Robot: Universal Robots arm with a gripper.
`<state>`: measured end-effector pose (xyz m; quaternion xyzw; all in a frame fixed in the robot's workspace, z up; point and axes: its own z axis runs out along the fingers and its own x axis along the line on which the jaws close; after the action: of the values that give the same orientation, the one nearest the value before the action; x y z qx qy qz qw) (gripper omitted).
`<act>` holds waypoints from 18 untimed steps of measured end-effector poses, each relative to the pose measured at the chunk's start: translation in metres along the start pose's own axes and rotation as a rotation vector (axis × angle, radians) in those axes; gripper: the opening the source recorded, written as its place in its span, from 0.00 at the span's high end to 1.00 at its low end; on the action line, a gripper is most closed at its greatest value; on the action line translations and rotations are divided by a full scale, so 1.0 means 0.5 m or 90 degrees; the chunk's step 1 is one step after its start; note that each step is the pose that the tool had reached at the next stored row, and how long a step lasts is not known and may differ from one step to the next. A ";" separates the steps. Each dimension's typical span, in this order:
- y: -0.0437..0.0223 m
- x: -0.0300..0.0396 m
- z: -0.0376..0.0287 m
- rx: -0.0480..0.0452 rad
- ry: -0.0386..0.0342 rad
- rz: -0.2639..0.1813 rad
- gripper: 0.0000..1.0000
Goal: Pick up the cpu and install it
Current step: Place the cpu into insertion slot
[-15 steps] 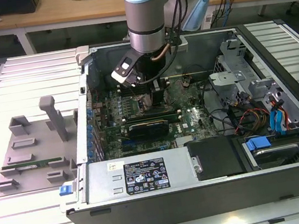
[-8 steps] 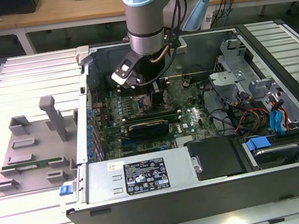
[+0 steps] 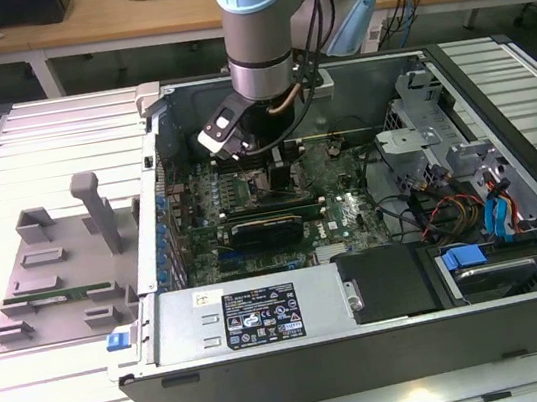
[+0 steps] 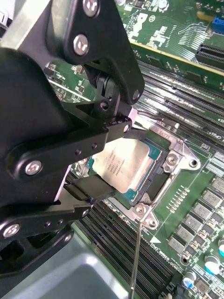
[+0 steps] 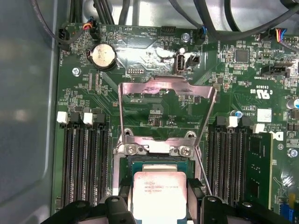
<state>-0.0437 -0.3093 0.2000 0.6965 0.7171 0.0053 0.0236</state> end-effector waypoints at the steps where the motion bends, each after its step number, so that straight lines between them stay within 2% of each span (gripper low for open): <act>1: 0.000 0.000 0.001 0.0000 0.0000 0.000 0.45; 18: 0.001 0.000 0.007 0.0000 0.0009 0.000 0.45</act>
<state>-0.0429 -0.3094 0.1966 0.6965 0.7172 0.0059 0.0231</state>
